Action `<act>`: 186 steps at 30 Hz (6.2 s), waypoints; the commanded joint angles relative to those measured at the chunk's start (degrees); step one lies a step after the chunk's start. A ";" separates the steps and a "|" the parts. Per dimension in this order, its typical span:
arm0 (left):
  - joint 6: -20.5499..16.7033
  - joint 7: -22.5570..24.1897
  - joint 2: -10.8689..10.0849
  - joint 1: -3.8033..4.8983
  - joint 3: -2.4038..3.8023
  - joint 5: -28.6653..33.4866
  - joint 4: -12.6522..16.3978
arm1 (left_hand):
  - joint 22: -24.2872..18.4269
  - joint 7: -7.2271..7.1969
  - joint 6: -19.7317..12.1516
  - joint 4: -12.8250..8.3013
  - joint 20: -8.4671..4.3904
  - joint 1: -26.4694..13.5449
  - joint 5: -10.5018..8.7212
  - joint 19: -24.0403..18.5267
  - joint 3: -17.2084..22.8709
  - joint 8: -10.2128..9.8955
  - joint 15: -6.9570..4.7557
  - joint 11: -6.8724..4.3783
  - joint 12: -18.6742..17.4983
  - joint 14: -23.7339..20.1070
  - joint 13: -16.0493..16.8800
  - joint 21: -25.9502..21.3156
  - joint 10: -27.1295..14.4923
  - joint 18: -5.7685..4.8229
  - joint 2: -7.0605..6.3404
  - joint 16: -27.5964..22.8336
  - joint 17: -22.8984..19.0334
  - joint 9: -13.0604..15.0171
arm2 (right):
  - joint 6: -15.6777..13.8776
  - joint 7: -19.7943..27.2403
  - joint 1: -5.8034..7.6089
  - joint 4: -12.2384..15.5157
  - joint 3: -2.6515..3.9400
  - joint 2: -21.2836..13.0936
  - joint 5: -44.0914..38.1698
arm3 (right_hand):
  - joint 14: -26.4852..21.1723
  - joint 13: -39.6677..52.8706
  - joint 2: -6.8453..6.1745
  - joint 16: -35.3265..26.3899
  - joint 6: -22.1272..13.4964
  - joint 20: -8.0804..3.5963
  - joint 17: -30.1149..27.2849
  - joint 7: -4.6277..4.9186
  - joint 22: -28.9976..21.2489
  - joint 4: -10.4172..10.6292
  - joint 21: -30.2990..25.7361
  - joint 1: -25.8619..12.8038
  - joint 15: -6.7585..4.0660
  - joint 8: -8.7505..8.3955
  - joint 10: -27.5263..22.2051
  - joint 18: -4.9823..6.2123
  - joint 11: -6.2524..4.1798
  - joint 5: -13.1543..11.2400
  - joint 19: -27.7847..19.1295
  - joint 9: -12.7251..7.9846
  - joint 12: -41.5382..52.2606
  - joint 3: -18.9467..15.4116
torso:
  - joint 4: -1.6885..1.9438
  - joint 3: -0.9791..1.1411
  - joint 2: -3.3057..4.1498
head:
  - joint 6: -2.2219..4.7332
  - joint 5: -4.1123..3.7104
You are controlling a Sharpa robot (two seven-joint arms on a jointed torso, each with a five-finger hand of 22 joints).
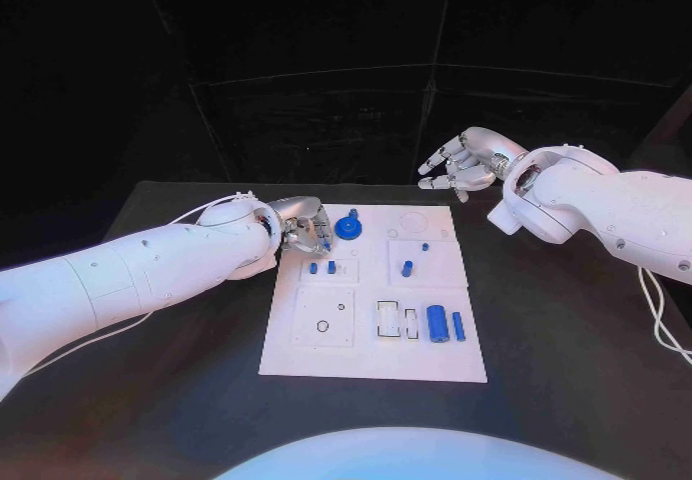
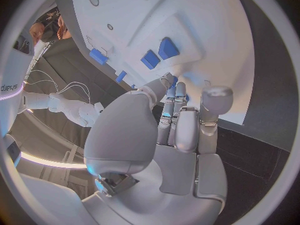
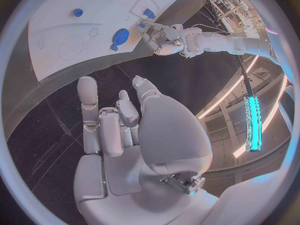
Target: Assemble the parts on the task board
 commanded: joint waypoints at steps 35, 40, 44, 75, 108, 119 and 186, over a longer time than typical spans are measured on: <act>2.74 -1.48 0.72 -0.12 -0.01 1.84 -1.05 | 0.31 1.21 -6.78 -0.22 0.80 -2.30 -0.23 -0.06 0.44 -5.49 0.69 1.35 -4.01 0.47 -0.20 -0.09 -2.41 -0.59 -2.57 -0.55 -1.61 -0.56 | 0.09 0.46 0.11 -0.23 0.04 0.02 -0.11 | 2.49 -0.20 0.29 -0.33 -0.31 0.04 -0.16 -0.05 -0.24 0.24 -0.41 0.37 -0.28 0.24 -0.54 0.36 0.11 0.36 -0.20 -0.09 -0.26 0.30 | -0.01 -0.05 -0.03 | -0.23 0.00; 1.98 -1.58 0.36 -0.12 0.00 2.63 -1.16 | 0.16 1.34 -8.10 -0.29 0.88 -2.39 -0.24 -0.17 0.39 -6.33 0.73 1.40 -4.53 0.42 -0.20 -0.35 -2.91 -0.52 -2.79 -0.59 -1.82 -0.55 | 0.27 0.03 0.11 -0.59 0.04 0.07 -0.29 | 2.18 -6.50 0.23 -1.13 -0.50 0.04 -1.32 -0.06 -1.78 0.40 -1.28 0.61 -0.29 0.30 -4.76 0.61 0.08 0.45 -0.96 -0.11 -6.54 0.69 | 0.05 -0.07 -0.05 | -0.15 -0.06; 1.02 -0.91 -0.19 -0.11 0.02 4.75 -1.32 | -2.99 1.70 -8.43 -0.27 1.14 -2.52 -0.25 -1.26 0.21 -6.59 1.14 2.01 -5.88 -0.09 -0.39 -3.62 -5.06 0.08 -2.92 -1.32 -3.43 -0.42 | -0.68 0.50 0.10 -0.94 0.04 0.17 -1.89 | 1.63 -21.87 -0.14 -2.66 -0.37 -0.12 -3.20 -0.09 -4.59 0.52 -3.04 1.88 -0.44 0.66 -14.38 1.04 0.00 0.56 -2.26 -0.07 -22.73 2.37 | 0.12 -0.07 -0.09 | -0.08 0.00; -12.74 28.04 -10.75 -0.32 1.75 59.05 10.47 | -16.69 2.28 -3.35 2.33 1.83 -4.82 -0.25 -8.25 -3.30 -3.66 1.54 2.11 -2.26 -7.90 0.28 -19.81 -1.82 2.46 -0.41 -10.88 -21.57 -0.21 | 2.98 -5.14 -6.10 1.93 -1.57 0.13 -37.40 | 1.82 -53.69 -5.78 -5.31 6.13 0.53 -6.56 -0.29 -1.53 -1.48 -1.21 3.92 0.47 -1.11 -13.59 0.44 1.32 -6.78 -0.11 -0.29 -54.68 15.36 | 0.01 -0.17 0.02 | 3.00 -2.38; -9.22 30.86 -10.94 -0.45 1.74 69.17 11.29 | -18.09 2.74 -4.48 1.61 2.31 -2.43 -0.21 -10.15 -4.06 -3.54 2.09 2.62 -1.59 -12.45 0.09 -22.28 -3.85 2.45 1.04 -14.13 -27.81 -0.26 | 8.12 -7.17 -8.19 -0.44 -1.70 3.57 -40.78 | 1.87 -59.86 -4.88 -4.49 8.83 0.72 -5.91 -0.01 -0.27 -3.57 0.10 5.12 0.59 -2.71 -11.19 0.36 1.47 -9.41 0.11 0.05 -56.30 19.93 | -0.04 -0.04 0.02 | 2.05 -2.05; -8.80 30.00 -10.84 -0.45 1.74 69.18 10.80 | -18.20 2.63 -4.25 1.44 2.32 -2.08 -0.22 -10.24 -4.04 -3.29 2.08 2.59 -1.42 -12.84 0.09 -22.45 -4.02 2.47 1.25 -14.39 -28.40 -0.20 | 8.52 -8.27 -9.23 -1.19 -1.70 4.50 -43.85 | 2.01 -61.07 -4.09 -3.87 10.34 0.46 -5.23 -0.22 1.11 -4.99 1.24 5.32 0.31 -2.69 -9.44 0.19 1.11 -12.68 0.44 0.04 -55.95 22.51 | 0.01 -0.08 0.04 | 1.65 -2.10; -7.93 28.66 -10.68 -0.40 1.75 69.18 11.02 | -18.35 2.55 -4.09 1.12 2.28 -1.65 -0.22 -10.35 -4.14 -3.01 2.03 2.54 -1.20 -13.28 0.06 -22.69 -4.33 2.49 1.35 -14.62 -28.93 -0.19 | -0.02 -8.47 -9.11 18.75 -0.11 4.08 -38.58 | 2.26 -61.15 -3.53 -2.85 12.89 -0.25 -4.27 -0.54 5.26 -10.13 4.72 5.99 -0.24 -2.61 -6.70 -0.34 0.61 -15.98 1.36 0.01 -54.38 28.04 | 0.15 -0.29 -0.05 | 1.76 -0.80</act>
